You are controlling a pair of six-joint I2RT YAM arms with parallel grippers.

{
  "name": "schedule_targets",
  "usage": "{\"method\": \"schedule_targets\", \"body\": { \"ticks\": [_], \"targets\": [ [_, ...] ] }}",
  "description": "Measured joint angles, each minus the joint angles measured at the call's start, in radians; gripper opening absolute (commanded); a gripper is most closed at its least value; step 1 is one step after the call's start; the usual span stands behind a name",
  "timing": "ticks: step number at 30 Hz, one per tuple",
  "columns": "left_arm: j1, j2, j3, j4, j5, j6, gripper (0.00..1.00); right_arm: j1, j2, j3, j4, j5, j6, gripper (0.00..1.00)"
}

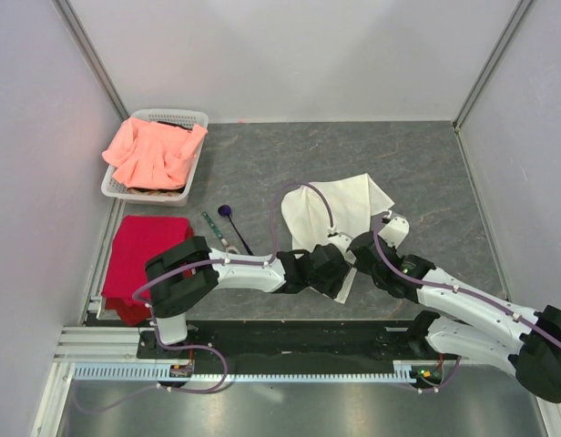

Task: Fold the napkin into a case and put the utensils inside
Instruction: Pick up the crumpled napkin from the center of the board.

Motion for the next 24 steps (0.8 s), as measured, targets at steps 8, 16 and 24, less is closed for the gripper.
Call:
{"method": "schedule_targets", "body": {
  "ticks": [8, 16, 24],
  "targets": [
    [-0.13, -0.108, -0.178, 0.145, -0.102, -0.031, 0.67, -0.035, -0.003, 0.003, -0.011, 0.027, -0.016, 0.0],
    [-0.17, -0.355, -0.373, 0.294, -0.163, -0.031, 0.72, -0.161, -0.026, 0.002, -0.014, 0.002, -0.099, 0.0],
    [-0.168, -0.189, -0.215, 0.238, -0.148, -0.01, 0.54, -0.176, -0.12, 0.006, -0.05, -0.072, -0.131, 0.0]
  ]
}}
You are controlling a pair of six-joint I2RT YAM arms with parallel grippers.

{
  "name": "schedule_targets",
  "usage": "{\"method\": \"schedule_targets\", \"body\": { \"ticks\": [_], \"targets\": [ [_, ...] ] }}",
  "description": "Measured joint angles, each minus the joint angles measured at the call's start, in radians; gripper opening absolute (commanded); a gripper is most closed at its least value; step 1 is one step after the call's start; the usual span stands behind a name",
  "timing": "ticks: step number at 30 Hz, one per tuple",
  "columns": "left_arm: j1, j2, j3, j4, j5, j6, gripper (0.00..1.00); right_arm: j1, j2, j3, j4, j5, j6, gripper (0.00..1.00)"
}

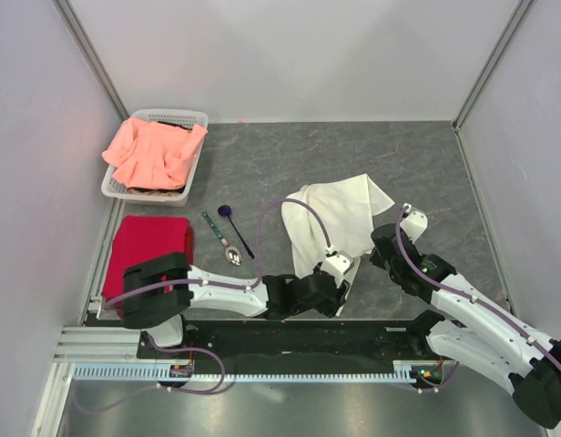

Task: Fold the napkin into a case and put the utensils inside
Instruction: Pick up the crumpled napkin from the center of the board.

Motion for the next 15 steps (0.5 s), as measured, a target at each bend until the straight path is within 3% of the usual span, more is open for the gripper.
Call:
{"method": "schedule_targets", "body": {
  "ticks": [7, 13, 15],
  "targets": [
    [-0.018, 0.113, 0.088, -0.114, 0.001, 0.008, 0.5, -0.001, -0.031, 0.018, -0.039, 0.0, -0.01, 0.0],
    [-0.06, 0.135, 0.11, -0.168, -0.008, 0.012, 0.66, -0.001, -0.03, 0.019, -0.054, 0.0, -0.012, 0.0],
    [-0.067, 0.143, 0.117, -0.177, -0.01, 0.013, 0.66, -0.001, -0.03, 0.019, -0.055, 0.002, -0.014, 0.0]
  ]
}}
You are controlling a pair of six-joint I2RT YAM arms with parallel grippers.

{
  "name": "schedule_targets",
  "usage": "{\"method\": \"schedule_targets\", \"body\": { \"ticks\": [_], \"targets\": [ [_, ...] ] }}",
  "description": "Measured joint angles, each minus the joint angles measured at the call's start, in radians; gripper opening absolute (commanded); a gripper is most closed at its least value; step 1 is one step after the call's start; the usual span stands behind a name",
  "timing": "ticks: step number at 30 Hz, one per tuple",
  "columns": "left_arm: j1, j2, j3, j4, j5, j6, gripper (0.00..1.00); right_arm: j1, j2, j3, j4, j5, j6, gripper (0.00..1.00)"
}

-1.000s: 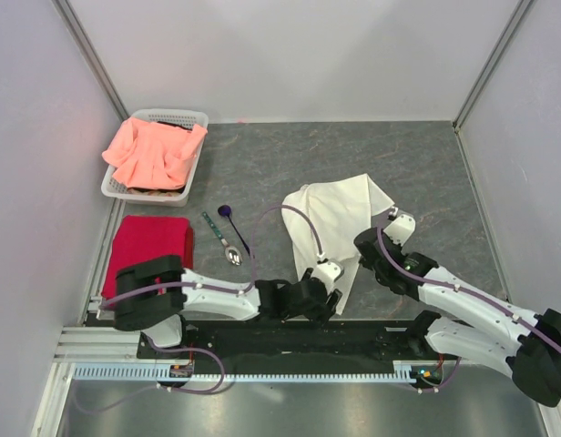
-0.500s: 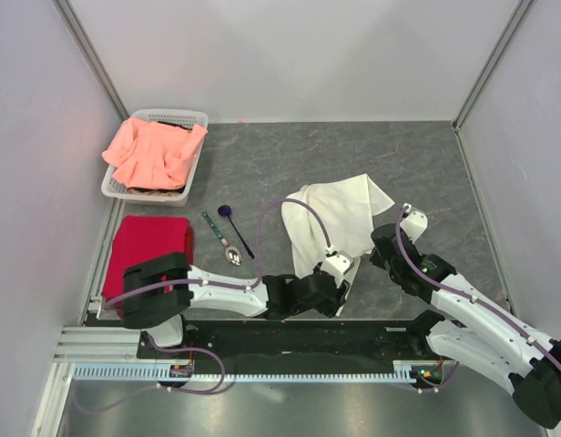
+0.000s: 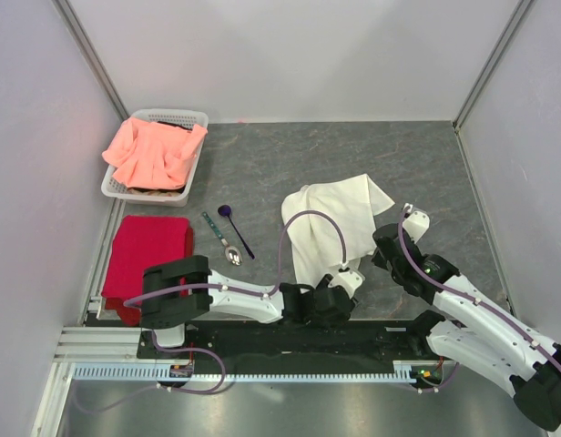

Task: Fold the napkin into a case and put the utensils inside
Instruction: Pick up the crumpled napkin from the center of the board.

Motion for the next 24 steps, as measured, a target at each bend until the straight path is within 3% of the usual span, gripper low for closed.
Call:
{"method": "schedule_targets", "body": {
  "ticks": [2, 4, 12, 15, 24],
  "targets": [
    [-0.006, 0.0, 0.003, -0.006, -0.002, -0.001, 0.65, 0.0, 0.0, 0.0, -0.005, 0.0, -0.005, 0.0],
    [-0.009, 0.002, 0.008, -0.018, -0.009, -0.002, 0.51, 0.0, 0.0, 0.0, -0.006, 0.0, -0.008, 0.0],
    [-0.011, 0.08, 0.122, -0.137, -0.102, -0.01, 0.26, 0.0, -0.037, 0.0, -0.021, 0.0, -0.011, 0.0],
    [-0.012, 0.11, 0.166, -0.164, -0.126, -0.011, 0.02, 0.0, -0.061, 0.0, -0.034, 0.003, -0.011, 0.0],
    [-0.015, 0.027, 0.145, -0.311, -0.199, -0.011, 0.02, 0.0, -0.118, 0.023, -0.106, 0.048, -0.019, 0.0]
  ]
}}
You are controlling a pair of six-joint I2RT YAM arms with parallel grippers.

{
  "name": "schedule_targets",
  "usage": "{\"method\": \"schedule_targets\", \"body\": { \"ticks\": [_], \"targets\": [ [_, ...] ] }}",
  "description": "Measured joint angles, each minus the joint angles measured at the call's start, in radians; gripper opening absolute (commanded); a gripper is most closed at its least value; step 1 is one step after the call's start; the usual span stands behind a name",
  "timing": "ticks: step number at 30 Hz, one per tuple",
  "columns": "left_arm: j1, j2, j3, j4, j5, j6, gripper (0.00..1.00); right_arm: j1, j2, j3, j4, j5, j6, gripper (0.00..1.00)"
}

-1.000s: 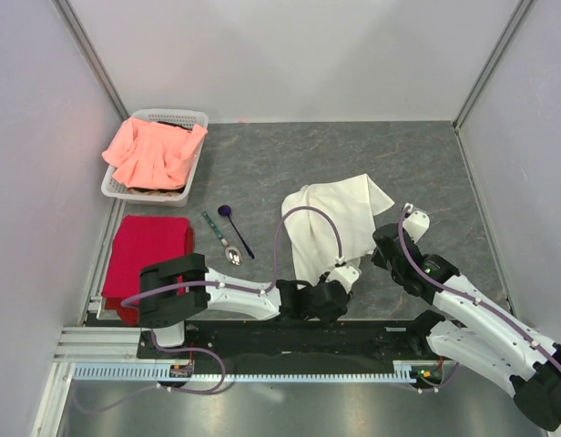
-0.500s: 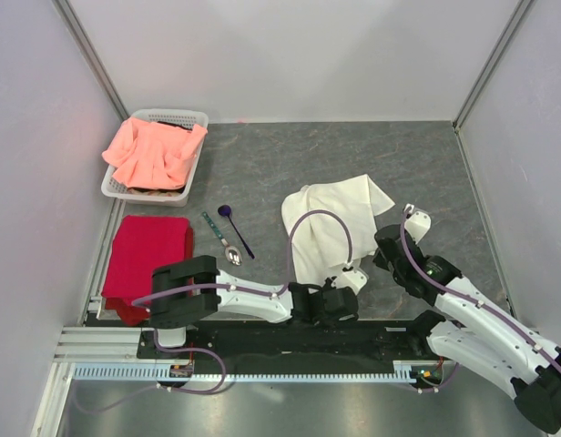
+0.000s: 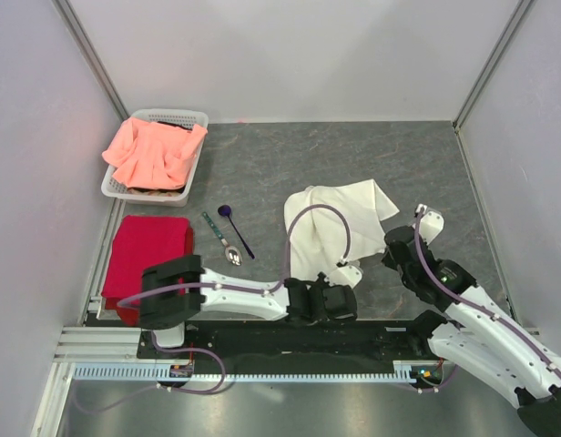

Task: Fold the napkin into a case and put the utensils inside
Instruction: Pick up the crumpled napkin from the center of the board, then flatten out the crumpled napkin at the center of the board.

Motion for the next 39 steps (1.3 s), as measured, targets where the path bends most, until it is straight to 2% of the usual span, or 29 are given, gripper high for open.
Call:
{"method": "schedule_targets", "body": {
  "ticks": [2, 7, 11, 15, 17, 23, 27, 31, 34, 36, 39],
  "targets": [
    [0.0, -0.087, -0.004, -0.061, -0.017, 0.014, 0.02, 0.0, -0.01, 0.059, -0.03, 0.017, -0.015, 0.0],
    [0.0, -0.407, 0.033, -0.181, -0.102, 0.091, 0.02, 0.0, -0.002, 0.326, -0.065, 0.1, -0.081, 0.0],
    [0.0, -0.636, 0.148, -0.22, -0.189, 0.188, 0.02, 0.0, 0.019, 0.532, -0.081, 0.167, -0.158, 0.0],
    [0.001, -0.757, 0.324, -0.234, -0.239, 0.309, 0.02, -0.001, 0.04, 0.724, -0.088, 0.214, -0.277, 0.0],
    [0.001, -0.782, 0.435, -0.233, -0.241, 0.372, 0.02, -0.001, 0.055, 0.86, -0.08, 0.217, -0.37, 0.0],
    [0.001, -0.784, 0.72, -0.219, -0.183, 0.523, 0.02, -0.001, 0.042, 1.07, -0.022, 0.171, -0.556, 0.0],
    [0.001, -0.765, 0.821, -0.217, -0.152, 0.576, 0.02, -0.001, 0.028, 1.167, 0.027, 0.105, -0.629, 0.0],
    [0.001, -0.762, 0.792, -0.18, -0.172, 0.634, 0.02, -0.001, 0.014, 1.172, 0.061, 0.095, -0.65, 0.0],
    [0.019, -0.758, 0.664, -0.053, -0.273, 0.734, 0.02, -0.001, 0.037, 1.117, 0.08, 0.174, -0.668, 0.0],
    [0.087, -0.737, 0.571, 0.0, -0.312, 0.759, 0.02, -0.001, 0.084, 1.053, 0.108, 0.248, -0.688, 0.0],
    [0.322, -0.665, 0.519, -0.045, -0.232, 0.678, 0.02, -0.002, 0.189, 0.936, 0.159, 0.323, -0.717, 0.0]
  ]
}}
